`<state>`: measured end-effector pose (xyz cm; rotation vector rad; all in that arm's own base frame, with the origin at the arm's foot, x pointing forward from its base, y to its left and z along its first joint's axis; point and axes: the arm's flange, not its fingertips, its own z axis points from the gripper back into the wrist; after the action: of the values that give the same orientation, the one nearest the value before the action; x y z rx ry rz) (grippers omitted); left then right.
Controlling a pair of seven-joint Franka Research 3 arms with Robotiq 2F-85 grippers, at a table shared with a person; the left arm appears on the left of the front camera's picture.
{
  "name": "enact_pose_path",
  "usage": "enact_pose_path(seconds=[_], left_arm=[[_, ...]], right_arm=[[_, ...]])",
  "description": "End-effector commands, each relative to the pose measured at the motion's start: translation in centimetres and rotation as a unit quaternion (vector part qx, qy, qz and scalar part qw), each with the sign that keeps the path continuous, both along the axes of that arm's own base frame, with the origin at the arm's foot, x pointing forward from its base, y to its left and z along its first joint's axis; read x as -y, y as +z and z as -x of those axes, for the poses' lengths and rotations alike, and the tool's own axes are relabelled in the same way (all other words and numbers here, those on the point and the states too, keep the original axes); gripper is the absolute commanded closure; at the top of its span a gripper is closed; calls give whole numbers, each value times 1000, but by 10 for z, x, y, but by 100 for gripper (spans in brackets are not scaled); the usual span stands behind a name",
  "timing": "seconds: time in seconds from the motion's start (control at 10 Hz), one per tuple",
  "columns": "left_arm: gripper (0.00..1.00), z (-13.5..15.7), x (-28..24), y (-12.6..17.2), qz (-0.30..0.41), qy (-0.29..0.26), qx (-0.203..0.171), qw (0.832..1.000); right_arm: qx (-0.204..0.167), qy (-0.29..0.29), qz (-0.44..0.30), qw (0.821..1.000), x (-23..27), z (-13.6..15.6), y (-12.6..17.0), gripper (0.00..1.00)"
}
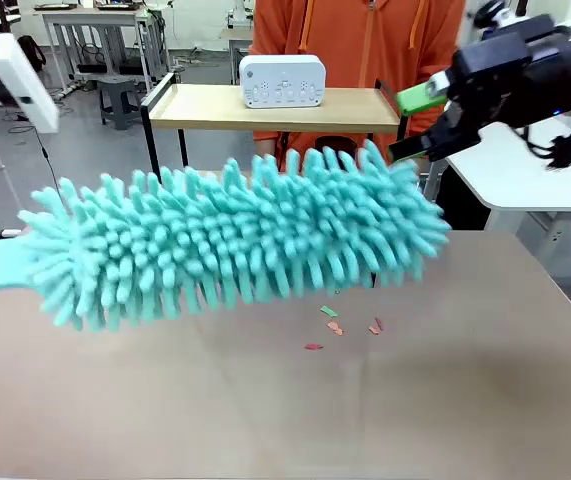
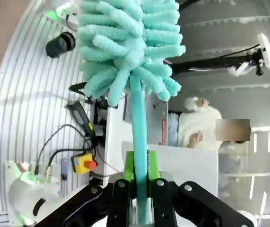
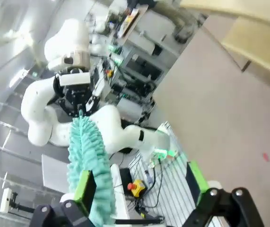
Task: Clean the shelf.
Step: Hand the Duster back to the human.
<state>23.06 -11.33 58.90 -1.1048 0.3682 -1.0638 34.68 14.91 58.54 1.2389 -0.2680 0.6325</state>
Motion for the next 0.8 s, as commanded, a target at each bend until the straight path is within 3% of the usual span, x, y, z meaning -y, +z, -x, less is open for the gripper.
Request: enact_pose_path(seconds=[0.0,0.2,0.4,0.7], left_arm=[[88,-13,7,6,-9,-53,5,999],[88,-24,22,-2,-16,-63,-6,998],[88,-33,31,-3,5,-44,-5,999],[88,-38,33,-3,7,-46,-6,999]], right_arm=[[-18,69,6,997,-17,4,7,0],[-33,127,44,990,-36,25,12,0],[-25,180,93,979,-45,47,8,0],[-23,200,108,974,-51,57,4,0]])
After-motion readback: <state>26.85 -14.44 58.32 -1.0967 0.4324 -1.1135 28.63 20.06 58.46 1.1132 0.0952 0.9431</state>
